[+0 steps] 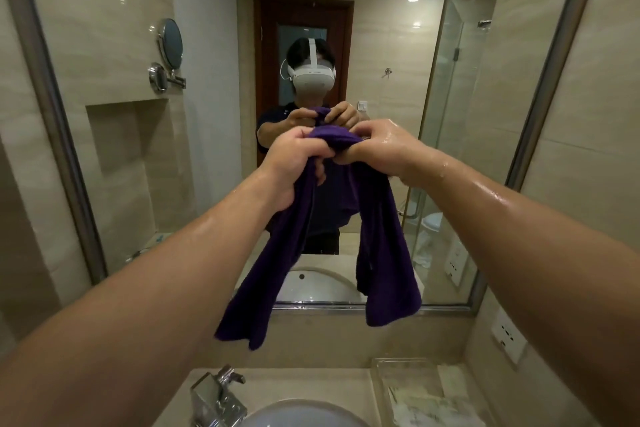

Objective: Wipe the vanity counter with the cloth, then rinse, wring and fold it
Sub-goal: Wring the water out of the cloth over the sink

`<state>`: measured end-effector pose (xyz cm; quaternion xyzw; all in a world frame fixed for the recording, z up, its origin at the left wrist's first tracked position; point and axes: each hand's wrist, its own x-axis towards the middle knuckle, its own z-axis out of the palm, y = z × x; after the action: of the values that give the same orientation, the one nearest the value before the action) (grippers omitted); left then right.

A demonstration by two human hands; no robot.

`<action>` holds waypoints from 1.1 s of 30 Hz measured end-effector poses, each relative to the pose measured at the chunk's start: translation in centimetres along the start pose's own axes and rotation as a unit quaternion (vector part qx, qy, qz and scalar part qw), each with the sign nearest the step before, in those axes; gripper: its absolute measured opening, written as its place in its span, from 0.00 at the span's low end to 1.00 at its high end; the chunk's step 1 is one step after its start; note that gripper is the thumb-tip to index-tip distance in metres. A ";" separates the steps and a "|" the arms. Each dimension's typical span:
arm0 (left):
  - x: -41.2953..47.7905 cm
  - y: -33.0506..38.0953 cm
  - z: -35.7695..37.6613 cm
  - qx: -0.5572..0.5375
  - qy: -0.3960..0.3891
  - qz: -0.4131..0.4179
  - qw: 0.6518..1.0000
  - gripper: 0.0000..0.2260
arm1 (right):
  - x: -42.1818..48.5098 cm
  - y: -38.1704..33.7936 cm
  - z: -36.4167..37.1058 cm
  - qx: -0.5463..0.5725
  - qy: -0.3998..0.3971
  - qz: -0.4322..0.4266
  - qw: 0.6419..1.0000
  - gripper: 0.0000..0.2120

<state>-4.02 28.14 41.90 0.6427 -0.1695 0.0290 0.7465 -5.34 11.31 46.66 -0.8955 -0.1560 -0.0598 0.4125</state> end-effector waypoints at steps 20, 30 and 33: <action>-0.1 -2.0 -2.7 0.046 -0.006 0.029 0.999 0.26 | 2.1 2.1 7.2 0.255 0.179 0.009 0.950 0.11; -2.7 -10.1 3.1 -0.031 0.047 0.036 0.998 0.34 | 4.7 -0.4 6.6 0.493 0.071 0.033 0.867 0.27; -2.5 -9.3 3.4 -0.022 0.106 0.006 0.994 0.17 | 4.2 -0.1 5.1 0.514 0.078 0.012 0.854 0.28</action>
<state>-4.68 23.65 32.77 0.6187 -0.0938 0.0975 0.7739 -1.50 16.24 44.38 -0.5503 -0.1205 -0.0361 0.8254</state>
